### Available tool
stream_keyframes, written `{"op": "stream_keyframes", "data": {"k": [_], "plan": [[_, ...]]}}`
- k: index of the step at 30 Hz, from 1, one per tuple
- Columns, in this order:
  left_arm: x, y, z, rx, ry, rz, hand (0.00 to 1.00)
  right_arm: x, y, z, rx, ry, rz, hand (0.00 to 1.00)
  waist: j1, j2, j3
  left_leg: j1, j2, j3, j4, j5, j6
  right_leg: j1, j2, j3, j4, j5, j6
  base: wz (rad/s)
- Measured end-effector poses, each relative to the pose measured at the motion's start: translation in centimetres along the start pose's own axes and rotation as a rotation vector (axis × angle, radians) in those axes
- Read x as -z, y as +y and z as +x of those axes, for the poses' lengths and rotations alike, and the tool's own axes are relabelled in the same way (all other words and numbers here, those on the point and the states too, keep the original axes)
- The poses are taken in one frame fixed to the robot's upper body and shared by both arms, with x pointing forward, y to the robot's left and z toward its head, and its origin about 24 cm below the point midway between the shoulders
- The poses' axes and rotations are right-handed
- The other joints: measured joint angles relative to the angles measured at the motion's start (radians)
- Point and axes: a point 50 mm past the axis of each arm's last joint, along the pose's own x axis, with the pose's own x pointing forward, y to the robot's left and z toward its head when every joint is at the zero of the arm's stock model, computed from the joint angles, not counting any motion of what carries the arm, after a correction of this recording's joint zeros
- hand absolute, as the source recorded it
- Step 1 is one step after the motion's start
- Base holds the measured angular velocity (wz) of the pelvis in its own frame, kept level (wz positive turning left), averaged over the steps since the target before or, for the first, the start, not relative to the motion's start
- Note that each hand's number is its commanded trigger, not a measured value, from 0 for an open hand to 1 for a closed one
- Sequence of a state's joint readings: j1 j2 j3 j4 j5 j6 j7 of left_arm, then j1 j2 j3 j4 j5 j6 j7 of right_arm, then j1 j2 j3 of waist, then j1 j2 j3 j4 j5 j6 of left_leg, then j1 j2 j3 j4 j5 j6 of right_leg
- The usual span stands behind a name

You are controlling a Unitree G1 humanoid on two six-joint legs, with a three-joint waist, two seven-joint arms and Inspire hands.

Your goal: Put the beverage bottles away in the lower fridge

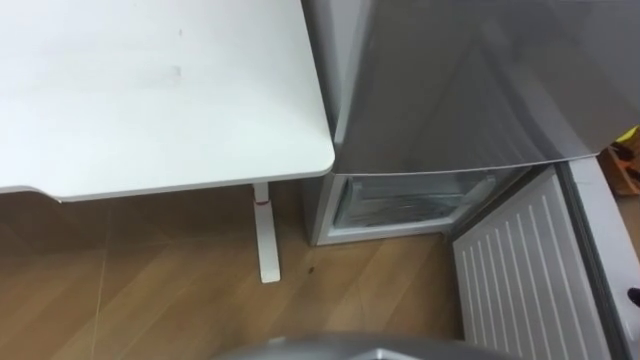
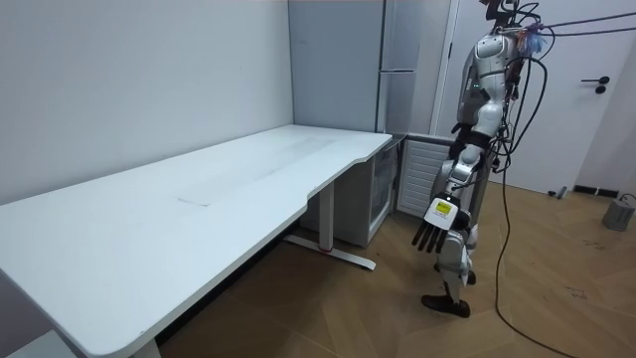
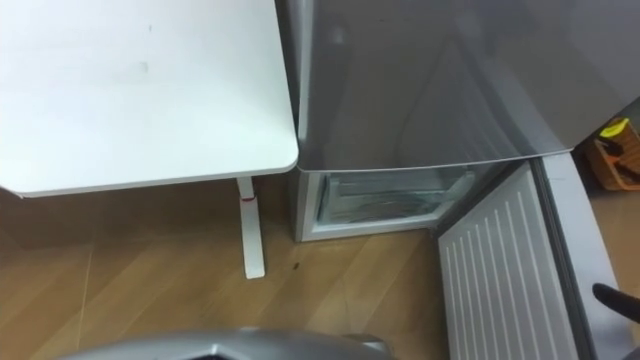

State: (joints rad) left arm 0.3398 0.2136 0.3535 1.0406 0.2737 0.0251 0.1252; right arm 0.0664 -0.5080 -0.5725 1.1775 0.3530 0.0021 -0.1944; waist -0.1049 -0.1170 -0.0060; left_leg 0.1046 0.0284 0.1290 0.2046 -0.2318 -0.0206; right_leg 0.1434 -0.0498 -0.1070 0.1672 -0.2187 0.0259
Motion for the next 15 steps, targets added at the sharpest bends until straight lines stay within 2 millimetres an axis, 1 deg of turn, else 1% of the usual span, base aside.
{"op": "stream_keyframes", "data": {"k": [5,7,11,14,15], "plan": [[0.0,-0.2,0.0,0.009,-0.002,0.013,0.00,1.7,-0.2,-0.1,-0.019,0.085,0.018,0.00,0.005,-0.002,0.0005,-0.007,0.000,0.000,0.001,0.000,0.000,0.000,0.000,-0.005,-0.002,0.000,0.000,0.03],[0.2,-0.2,0.0,0.008,0.005,0.015,0.00,1.8,-0.2,-0.1,-0.025,0.089,0.036,0.00,0.006,-0.001,0.0019,-0.007,0.000,0.000,0.002,0.000,0.000,0.001,0.001,-0.004,-0.002,0.000,0.000,0.00],[0.3,-0.2,0.0,0.010,0.022,0.016,0.00,2.7,-0.7,-0.2,-0.023,0.120,0.085,0.00,0.008,-0.003,0.0027,-0.006,0.000,-0.007,0.002,0.000,0.000,0.012,0.002,-0.007,-0.016,0.000,0.000,0.05],[0.1,-0.3,0.0,0.022,0.025,0.018,0.00,3.5,-0.8,-0.3,-0.020,0.136,0.107,0.00,0.012,0.003,0.0021,-0.008,0.003,-0.009,0.012,-0.005,-0.002,0.013,0.005,-0.007,-0.017,0.000,-0.001,0.01],[-0.1,-0.3,0.1,0.026,0.022,0.017,0.00,3.9,-0.7,-0.4,-0.019,0.146,0.135,0.00,0.020,0.007,0.0018,-0.013,0.007,-0.008,0.021,-0.010,-0.003,0.013,0.008,-0.007,-0.016,0.001,-0.003,-0.05]]}}
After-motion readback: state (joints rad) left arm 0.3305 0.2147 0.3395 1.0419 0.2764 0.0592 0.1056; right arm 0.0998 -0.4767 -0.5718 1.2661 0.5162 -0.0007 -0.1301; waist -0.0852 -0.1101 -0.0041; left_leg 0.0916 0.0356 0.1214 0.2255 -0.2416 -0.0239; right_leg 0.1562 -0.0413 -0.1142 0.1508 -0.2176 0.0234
